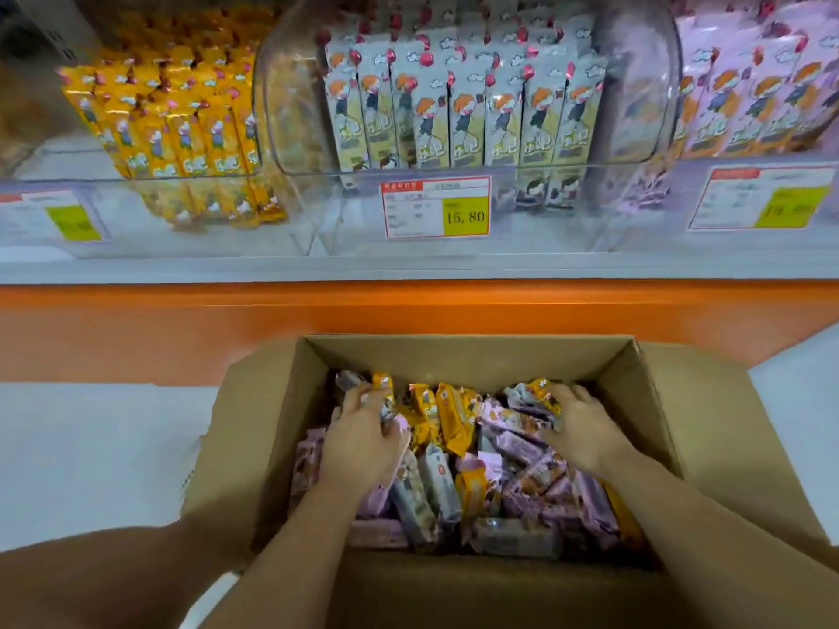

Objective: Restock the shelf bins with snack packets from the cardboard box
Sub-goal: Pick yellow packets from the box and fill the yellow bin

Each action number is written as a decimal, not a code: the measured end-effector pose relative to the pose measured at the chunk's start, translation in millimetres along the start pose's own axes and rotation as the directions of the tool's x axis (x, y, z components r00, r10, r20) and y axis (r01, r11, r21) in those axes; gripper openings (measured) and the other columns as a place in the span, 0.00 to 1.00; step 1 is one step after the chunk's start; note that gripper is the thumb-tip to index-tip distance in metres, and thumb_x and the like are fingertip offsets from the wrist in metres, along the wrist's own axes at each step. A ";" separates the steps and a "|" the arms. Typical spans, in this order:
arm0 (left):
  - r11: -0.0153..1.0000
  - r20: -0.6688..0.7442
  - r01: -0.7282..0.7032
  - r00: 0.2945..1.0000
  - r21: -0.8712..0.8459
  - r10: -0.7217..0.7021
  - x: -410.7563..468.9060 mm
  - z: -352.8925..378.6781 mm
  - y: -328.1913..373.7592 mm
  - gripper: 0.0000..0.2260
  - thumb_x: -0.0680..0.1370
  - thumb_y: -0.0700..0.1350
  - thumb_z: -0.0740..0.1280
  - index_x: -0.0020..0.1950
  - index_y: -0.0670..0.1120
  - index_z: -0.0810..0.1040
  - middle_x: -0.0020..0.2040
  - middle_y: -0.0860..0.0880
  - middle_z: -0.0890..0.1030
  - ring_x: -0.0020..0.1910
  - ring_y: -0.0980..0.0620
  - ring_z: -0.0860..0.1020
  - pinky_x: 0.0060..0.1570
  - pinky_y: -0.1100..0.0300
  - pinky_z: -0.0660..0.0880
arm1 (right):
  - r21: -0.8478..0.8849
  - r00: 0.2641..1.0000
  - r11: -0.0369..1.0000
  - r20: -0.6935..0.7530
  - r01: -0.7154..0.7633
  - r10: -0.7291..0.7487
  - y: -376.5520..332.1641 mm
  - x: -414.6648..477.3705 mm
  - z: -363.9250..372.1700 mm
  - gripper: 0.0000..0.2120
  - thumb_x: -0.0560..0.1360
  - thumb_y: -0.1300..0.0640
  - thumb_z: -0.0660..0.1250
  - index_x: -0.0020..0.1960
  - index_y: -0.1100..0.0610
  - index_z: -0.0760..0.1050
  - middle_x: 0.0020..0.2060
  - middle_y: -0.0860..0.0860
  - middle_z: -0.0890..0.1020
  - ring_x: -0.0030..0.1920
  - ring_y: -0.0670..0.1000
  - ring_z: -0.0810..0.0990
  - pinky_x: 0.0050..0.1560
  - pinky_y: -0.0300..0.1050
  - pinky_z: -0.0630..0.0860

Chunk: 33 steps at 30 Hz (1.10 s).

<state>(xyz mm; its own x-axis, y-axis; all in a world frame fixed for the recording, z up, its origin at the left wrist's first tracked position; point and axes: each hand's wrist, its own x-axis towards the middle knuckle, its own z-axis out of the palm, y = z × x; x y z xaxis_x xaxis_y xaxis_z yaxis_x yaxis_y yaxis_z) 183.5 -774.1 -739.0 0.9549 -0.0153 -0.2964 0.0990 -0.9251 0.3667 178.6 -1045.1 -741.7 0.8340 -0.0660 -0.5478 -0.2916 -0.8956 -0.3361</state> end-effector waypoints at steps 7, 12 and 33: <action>0.994 -0.043 -0.067 0.997 0.089 0.071 10.3 14.2 -10.1 0.15 0.79 0.49 0.62 0.66 0.55 0.73 0.72 0.51 0.64 0.56 0.50 0.76 0.67 0.58 0.54 | -0.276 1.000 0.961 0.026 0.024 -0.017 10.3 11.0 11.2 0.24 0.79 0.55 0.60 0.74 0.46 0.62 0.76 0.54 0.52 0.71 0.59 0.56 0.72 0.50 0.59; 0.999 -0.053 -0.042 0.998 -0.016 0.041 10.8 3.7 -10.1 0.14 0.79 0.45 0.63 0.64 0.51 0.75 0.69 0.50 0.67 0.53 0.50 0.76 0.57 0.57 0.72 | -0.290 0.957 0.947 -0.205 0.140 -0.205 5.2 -1.5 15.8 0.19 0.78 0.58 0.61 0.68 0.47 0.72 0.71 0.55 0.65 0.67 0.58 0.64 0.67 0.54 0.66; 0.933 0.207 -0.144 0.975 0.328 0.078 26.2 58.7 59.9 0.23 0.79 0.60 0.57 0.72 0.53 0.65 0.72 0.47 0.64 0.60 0.46 0.76 0.67 0.48 0.61 | 0.199 0.866 0.915 -0.442 0.351 -0.236 -17.1 -7.5 31.8 0.16 0.77 0.64 0.63 0.63 0.52 0.77 0.58 0.54 0.74 0.51 0.52 0.77 0.57 0.47 0.76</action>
<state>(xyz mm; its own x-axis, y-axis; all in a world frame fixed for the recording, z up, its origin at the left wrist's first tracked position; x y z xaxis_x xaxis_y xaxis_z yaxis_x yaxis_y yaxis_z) 198.0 -852.2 -776.6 0.8812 -0.1657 -0.4428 -0.1373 -0.9859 0.0955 162.4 -1015.3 -756.2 0.9976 -0.0400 -0.0565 -0.0672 -0.7548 -0.6525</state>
